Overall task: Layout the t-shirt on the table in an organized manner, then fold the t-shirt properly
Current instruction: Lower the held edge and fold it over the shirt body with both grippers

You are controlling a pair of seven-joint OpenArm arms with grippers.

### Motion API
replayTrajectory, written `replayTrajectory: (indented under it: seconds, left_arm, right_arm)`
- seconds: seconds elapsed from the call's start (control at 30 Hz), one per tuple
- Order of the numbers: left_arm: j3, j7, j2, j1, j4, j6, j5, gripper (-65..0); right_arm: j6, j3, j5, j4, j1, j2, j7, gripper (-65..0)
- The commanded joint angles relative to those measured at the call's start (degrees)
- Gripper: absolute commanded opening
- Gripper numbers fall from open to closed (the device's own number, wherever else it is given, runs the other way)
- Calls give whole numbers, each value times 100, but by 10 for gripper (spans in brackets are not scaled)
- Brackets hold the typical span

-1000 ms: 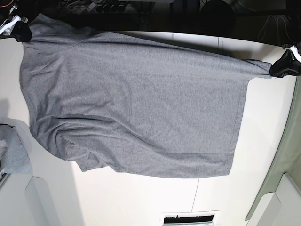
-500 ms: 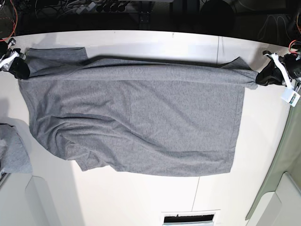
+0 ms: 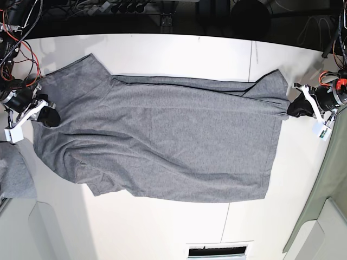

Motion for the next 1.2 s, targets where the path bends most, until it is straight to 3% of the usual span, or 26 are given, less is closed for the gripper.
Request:
replayTrajectory:
  seconds: [0.0,0.13,0.17,0.27,0.33,0.5,0.6,0.7,0.83,0.97,1.1,1.17]
  left_arm:
    - [-48,-142,-111,-146,-42,-30,-59,-650]
    - [-48,-144,22,-354,-431,-30,-33,-650]
    - [-48,-144,59,-365,-470,-30,-33,-595]
    - [-48,-120,142,-363,-483,-30,-37,-452]
    - [-57,101,127,-367,-452,-30,-118,-424]
    - [-520,1440,109,-289,-195,-30,-1357,-424]
    - [-1045,1849,109,-122,-92,-30,-2096,-424]
    - [-1357,2052,111,-37,-90,-30,-2330,-407]
    - [-1377,2041,173,166,-90,-30,-2402,-294]
    - [-1379,1919,417,365,-92,-30,-2190,-288]
    - [-1377,1449,673,426,-166,-30,-1786,-286]
    - [-1377,1165,715,426,-251,-30,-1506,-286]
  right_arm:
    - [22,11,-9,-7,138,98,175,-650]
    - [20,11,-101,-192,304,96,293,-650]
    - [20,11,-98,-192,302,96,291,-650]
    - [9,13,-96,-192,286,96,184,-406]
    - [-24,24,-92,-184,286,98,-13,-334]
    - [-22,654,273,-70,120,101,-291,-333]
    - [-15,1329,348,-15,-50,98,-293,-333]
    - [-20,1812,372,-15,-190,116,-286,-333]
    - [-22,1941,214,-24,-455,144,-39,-333]
    - [-26,1943,-15,-96,-667,186,234,-333]
    - [-122,1943,-391,-98,-680,197,551,-330]
    - [-133,1941,-542,-111,-680,195,577,-262]
